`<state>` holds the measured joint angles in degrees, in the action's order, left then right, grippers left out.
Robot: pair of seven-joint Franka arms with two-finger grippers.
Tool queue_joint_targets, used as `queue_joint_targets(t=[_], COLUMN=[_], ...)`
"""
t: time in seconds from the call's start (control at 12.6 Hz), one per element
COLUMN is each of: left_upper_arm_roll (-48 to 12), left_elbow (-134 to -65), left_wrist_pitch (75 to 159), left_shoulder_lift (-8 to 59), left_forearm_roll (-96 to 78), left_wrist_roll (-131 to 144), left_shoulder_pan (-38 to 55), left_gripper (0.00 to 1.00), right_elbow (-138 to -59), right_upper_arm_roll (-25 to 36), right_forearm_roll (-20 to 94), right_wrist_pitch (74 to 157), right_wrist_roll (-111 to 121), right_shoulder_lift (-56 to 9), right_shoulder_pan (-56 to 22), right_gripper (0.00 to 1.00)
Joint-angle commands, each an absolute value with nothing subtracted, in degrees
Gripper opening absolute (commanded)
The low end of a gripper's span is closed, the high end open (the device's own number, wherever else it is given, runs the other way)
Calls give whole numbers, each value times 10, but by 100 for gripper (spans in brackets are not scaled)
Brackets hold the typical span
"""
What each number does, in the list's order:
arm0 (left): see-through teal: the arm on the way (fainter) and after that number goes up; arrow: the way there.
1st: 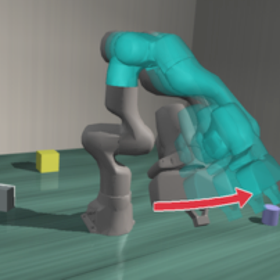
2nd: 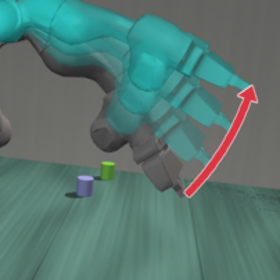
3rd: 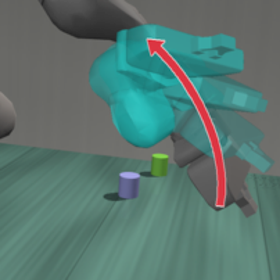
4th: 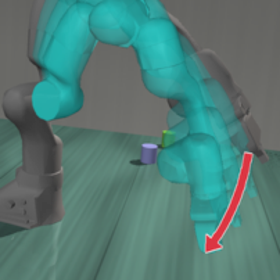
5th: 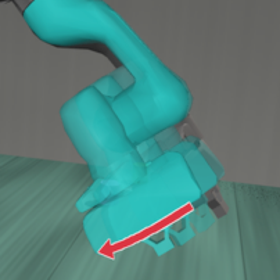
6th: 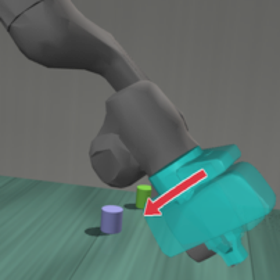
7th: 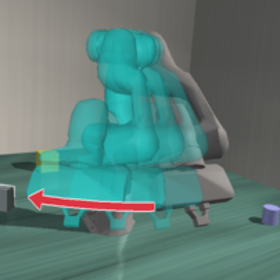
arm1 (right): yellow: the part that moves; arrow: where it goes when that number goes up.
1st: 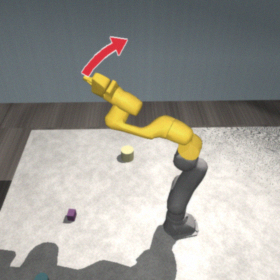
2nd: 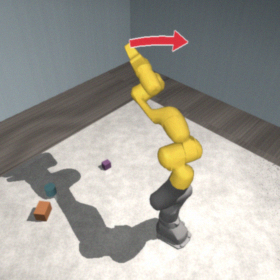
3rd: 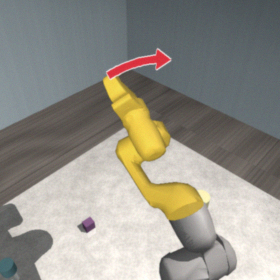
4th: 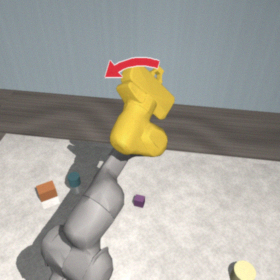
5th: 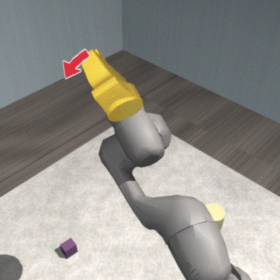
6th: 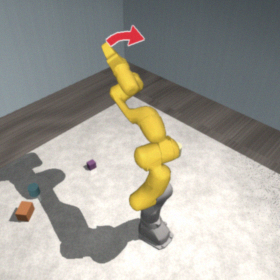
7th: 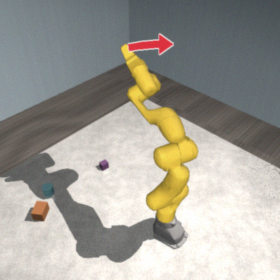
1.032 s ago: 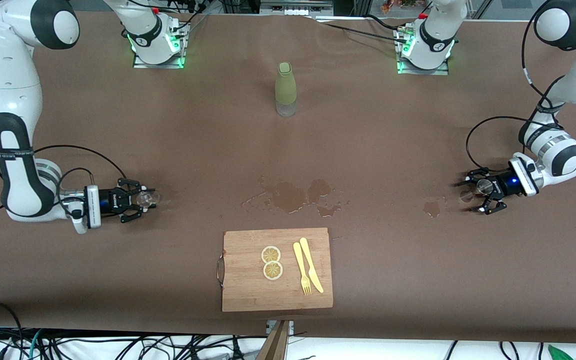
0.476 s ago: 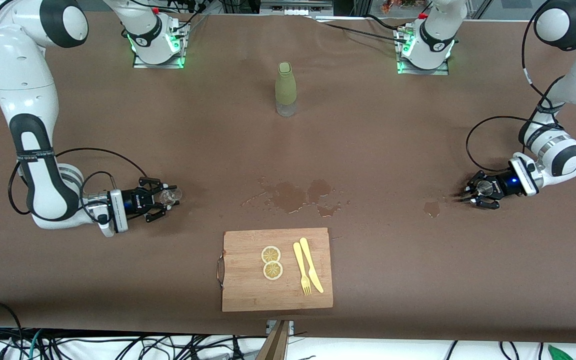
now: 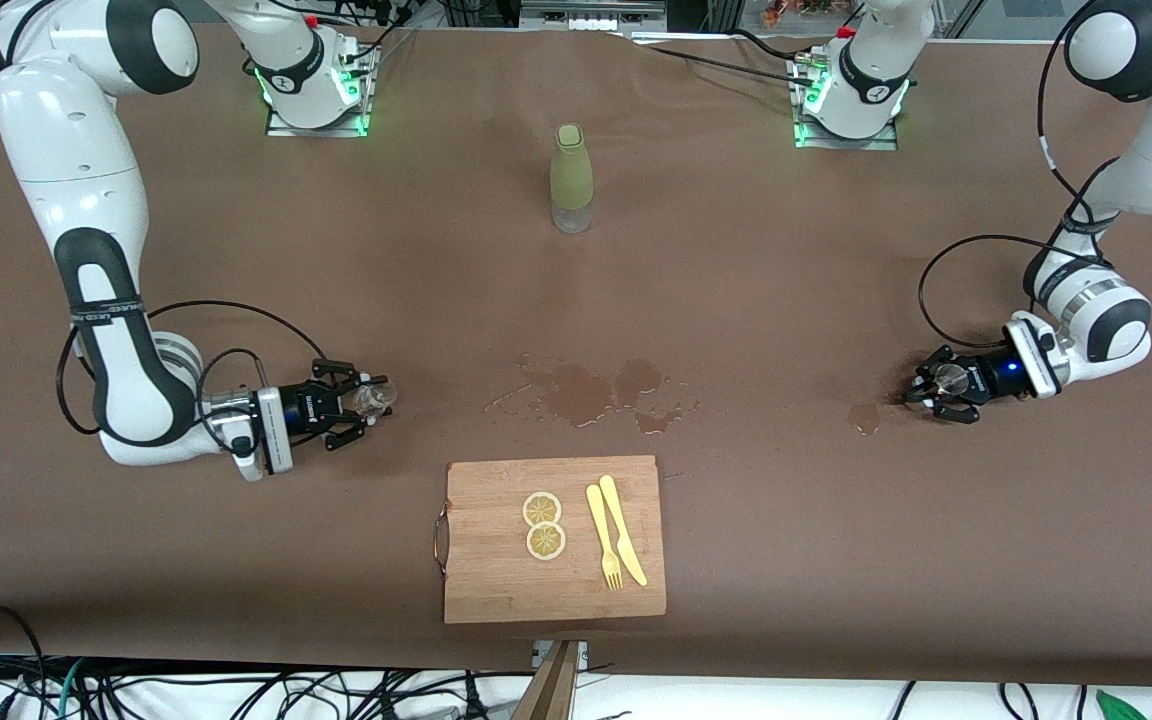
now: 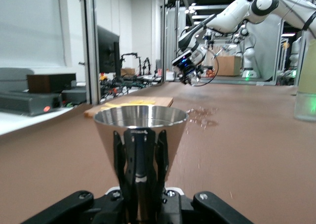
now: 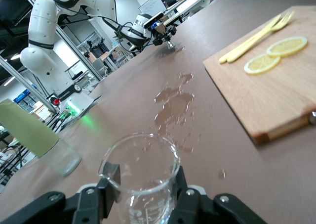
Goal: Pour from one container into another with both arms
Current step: 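Lift the beaker with the right gripper while the left gripper lifts the jigger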
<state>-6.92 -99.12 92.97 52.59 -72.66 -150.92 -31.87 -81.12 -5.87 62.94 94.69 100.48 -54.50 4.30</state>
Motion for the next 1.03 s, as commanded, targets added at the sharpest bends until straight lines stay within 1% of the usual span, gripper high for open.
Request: queue_joint_targets(t=[0.0,0.4,0.56,0.95], left_upper_arm_roll=[-101,-195,-223,-286], left_elbow=[-983,-986,-984,-981], left_wrist_pitch=[937,1040,1082,1161], left_shoulder_lift=[529,527,529,535], left_forearm_roll=[-760,-759,-759,-760], left_wrist_roll=[-1499,-1491,-1492,-1454], left_shoulder_pan=[-306,-286,-274,-225], left_gripper=[0,0,0,0], right_elbow=[-817,-925,-945,-969], right_upper_arm_roll=[-49,-48,-48,-48], right_forearm_roll=[657,676,727,793], right_wrist_pitch=[976,1071,1099,1186], right_wrist_roll=[978,882,864,784], right_shoulder_lift=[-526,-427,-420,-396], right_shoulder_pan=[15,-54,-82,-151], right_gripper=[30,30,30,30])
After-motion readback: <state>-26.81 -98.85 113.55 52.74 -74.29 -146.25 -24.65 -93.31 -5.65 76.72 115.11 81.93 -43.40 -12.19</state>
